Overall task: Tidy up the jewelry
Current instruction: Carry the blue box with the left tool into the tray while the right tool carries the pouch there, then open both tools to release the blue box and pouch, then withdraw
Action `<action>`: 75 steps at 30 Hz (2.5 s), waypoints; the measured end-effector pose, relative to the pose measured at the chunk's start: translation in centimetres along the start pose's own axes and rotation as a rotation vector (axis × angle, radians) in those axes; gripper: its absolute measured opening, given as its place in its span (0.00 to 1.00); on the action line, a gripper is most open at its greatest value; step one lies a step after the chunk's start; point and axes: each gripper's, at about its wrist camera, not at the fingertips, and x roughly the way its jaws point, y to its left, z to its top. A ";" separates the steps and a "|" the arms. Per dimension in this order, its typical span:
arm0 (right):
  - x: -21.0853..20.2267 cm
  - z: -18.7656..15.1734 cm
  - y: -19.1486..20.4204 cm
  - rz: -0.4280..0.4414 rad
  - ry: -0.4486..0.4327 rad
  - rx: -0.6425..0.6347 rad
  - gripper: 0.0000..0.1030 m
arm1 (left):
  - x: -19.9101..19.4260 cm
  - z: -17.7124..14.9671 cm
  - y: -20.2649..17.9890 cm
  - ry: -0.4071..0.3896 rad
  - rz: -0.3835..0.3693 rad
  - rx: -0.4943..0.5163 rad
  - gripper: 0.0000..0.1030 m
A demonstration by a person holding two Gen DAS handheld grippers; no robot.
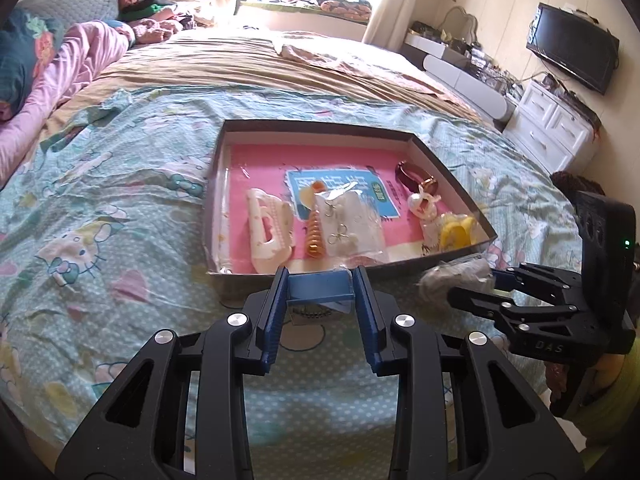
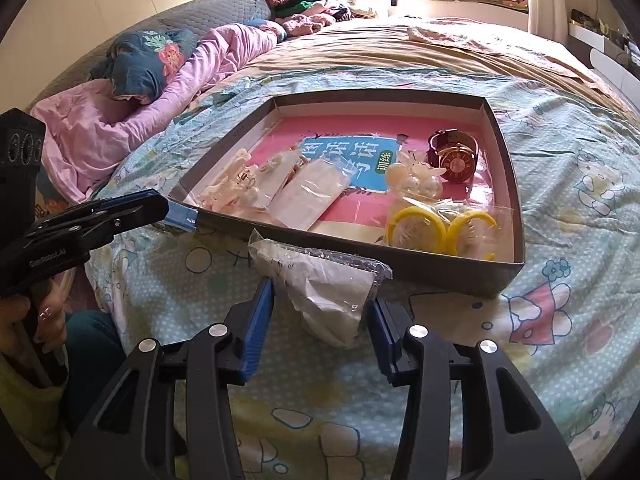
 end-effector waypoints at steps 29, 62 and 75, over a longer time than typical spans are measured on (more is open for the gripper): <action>-4.5 6.5 -1.2 -0.055 -0.207 -0.026 0.42 | -1.6 4.5 -0.6 -0.112 -0.001 -0.005 0.24; 1.4 5.2 -8.0 -0.184 -0.085 0.086 0.45 | 6.7 4.7 -1.3 -0.021 -0.027 -0.032 0.31; -0.4 4.7 -7.1 -0.183 -0.101 0.079 0.60 | 6.0 4.6 -1.4 -0.029 -0.019 -0.025 0.35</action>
